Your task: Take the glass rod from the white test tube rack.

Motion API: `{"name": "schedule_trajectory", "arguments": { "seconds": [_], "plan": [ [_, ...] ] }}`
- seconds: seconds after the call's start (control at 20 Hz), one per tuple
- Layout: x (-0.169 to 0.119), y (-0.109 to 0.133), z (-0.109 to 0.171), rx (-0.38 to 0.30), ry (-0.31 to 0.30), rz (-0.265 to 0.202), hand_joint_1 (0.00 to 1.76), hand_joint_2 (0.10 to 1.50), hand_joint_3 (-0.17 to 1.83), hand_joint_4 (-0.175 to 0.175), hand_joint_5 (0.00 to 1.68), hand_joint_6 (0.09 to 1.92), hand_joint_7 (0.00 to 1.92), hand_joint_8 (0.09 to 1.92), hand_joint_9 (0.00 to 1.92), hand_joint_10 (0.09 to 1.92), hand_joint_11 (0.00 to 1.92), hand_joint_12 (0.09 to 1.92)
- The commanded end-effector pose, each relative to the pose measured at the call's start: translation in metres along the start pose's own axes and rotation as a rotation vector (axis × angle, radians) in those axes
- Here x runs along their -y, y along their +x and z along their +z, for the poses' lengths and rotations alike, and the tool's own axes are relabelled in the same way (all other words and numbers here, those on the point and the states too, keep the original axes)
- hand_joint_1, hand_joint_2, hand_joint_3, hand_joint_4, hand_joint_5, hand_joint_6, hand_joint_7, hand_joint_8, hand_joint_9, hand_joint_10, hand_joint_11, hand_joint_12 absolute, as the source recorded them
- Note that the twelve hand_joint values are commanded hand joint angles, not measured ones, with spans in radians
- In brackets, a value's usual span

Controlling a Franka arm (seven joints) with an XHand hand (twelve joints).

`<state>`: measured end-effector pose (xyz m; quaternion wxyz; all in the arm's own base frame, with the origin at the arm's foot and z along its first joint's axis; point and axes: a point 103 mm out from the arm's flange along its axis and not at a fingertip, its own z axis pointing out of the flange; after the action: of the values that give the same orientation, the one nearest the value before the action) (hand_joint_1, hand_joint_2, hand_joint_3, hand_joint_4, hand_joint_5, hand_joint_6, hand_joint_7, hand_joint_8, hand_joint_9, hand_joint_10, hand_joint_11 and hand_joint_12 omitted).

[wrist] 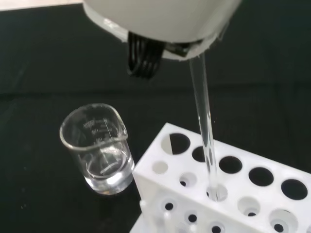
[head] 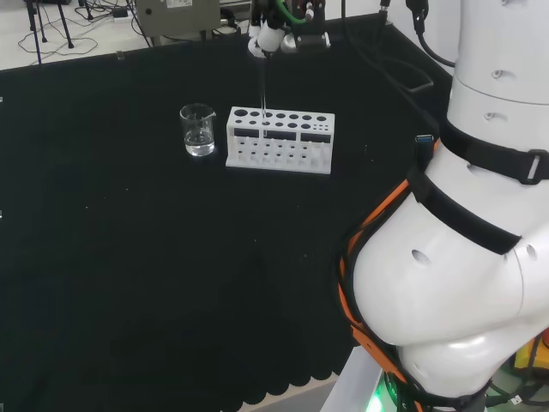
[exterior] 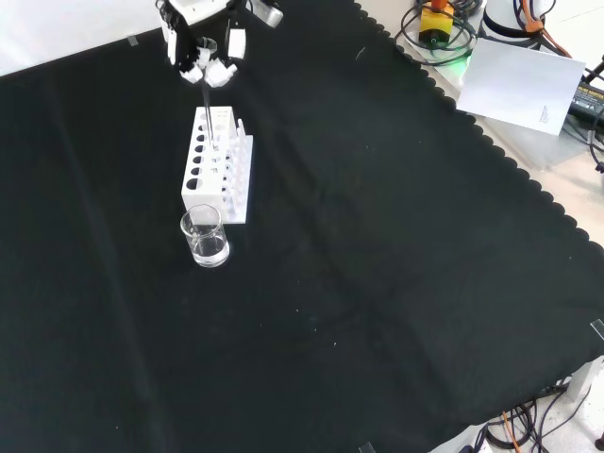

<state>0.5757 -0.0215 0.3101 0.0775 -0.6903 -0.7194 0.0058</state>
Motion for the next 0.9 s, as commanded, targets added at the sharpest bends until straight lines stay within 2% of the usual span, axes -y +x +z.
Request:
{"name": "schedule_trajectory", "arguments": {
  "seconds": [0.05,0.2,0.45,0.9],
  "plan": [
    [0.022,0.006,-0.032,0.019,0.005,0.016,1.21,0.52,0.92,-0.175,1.27,0.81,1.54,0.97,1.75,0.79,1.37,0.76],
    [0.033,0.008,-0.044,0.039,0.005,0.013,1.22,0.51,0.93,-0.175,1.28,0.8,1.55,0.96,1.77,0.75,1.37,0.77],
    [0.046,0.013,-0.064,0.06,-0.038,0.012,1.22,0.5,0.95,-0.175,1.29,0.78,1.56,0.95,1.78,0.72,1.37,0.77],
    [0.049,0.026,-0.072,0.062,-0.053,-0.009,1.22,0.48,0.96,-0.175,1.31,0.76,1.58,0.94,1.8,0.7,1.38,0.77]
  ]
}}
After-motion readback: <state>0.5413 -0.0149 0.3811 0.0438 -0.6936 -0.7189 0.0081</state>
